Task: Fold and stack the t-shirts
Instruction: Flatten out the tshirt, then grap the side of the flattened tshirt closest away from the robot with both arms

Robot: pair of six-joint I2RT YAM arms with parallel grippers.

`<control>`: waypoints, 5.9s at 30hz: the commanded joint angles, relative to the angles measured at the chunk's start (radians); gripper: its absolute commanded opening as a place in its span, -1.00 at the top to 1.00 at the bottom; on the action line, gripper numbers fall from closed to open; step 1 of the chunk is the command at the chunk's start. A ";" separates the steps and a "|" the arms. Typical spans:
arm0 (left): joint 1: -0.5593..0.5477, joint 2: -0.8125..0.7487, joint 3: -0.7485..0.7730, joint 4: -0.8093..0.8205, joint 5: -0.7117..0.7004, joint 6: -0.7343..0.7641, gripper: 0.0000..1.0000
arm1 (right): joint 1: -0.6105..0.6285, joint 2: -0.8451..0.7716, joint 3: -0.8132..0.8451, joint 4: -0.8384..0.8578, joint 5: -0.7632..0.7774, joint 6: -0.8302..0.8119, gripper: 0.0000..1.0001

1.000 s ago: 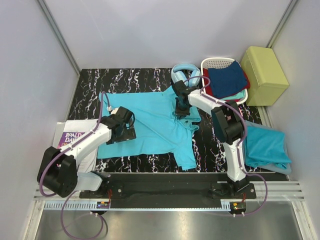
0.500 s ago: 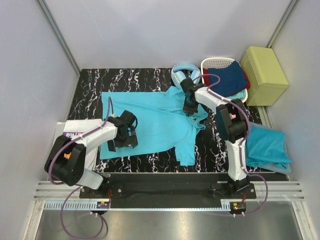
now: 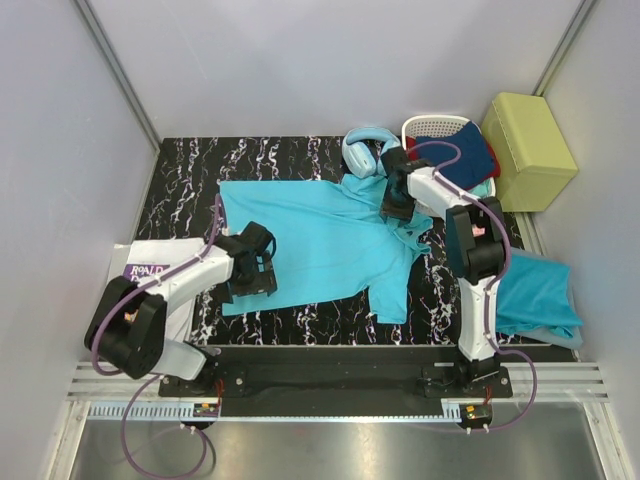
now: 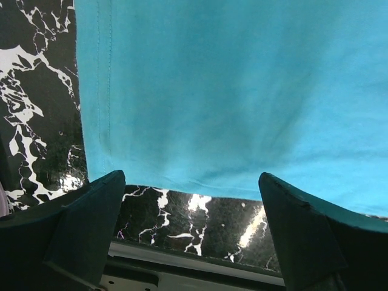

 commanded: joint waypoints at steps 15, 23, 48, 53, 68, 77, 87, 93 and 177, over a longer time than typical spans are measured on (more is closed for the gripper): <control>-0.058 0.002 0.078 0.023 -0.045 -0.024 -0.98 | 0.218 -0.595 -0.396 -0.130 0.038 0.037 -0.56; -0.061 0.059 0.099 0.035 -0.033 -0.012 -0.98 | 0.307 -0.756 -0.556 -0.238 0.040 0.146 -0.52; -0.098 0.132 0.096 0.035 0.006 -0.009 -0.98 | 0.422 -0.758 -0.780 -0.156 -0.009 0.261 -0.10; -0.098 0.154 0.088 0.005 -0.025 -0.016 -0.98 | 0.422 -0.727 -0.714 -0.142 0.001 0.263 -0.09; -0.085 -0.116 0.021 -0.060 -0.111 -0.093 -0.98 | 0.423 -0.767 -0.656 -0.167 0.011 0.232 -0.11; -0.085 -0.179 -0.054 -0.101 -0.090 -0.171 -0.77 | 0.422 -0.768 -0.650 -0.154 0.006 0.200 -0.11; 0.020 -0.173 -0.076 -0.127 -0.152 -0.202 -0.34 | 0.422 -0.798 -0.654 -0.160 0.017 0.169 -0.12; 0.114 -0.116 -0.065 -0.080 -0.110 -0.161 -0.38 | 0.423 -0.804 -0.647 -0.162 0.017 0.157 -0.13; 0.126 0.152 0.141 0.080 0.085 0.023 -0.62 | 0.491 -0.776 -0.907 0.002 -0.218 0.264 -0.09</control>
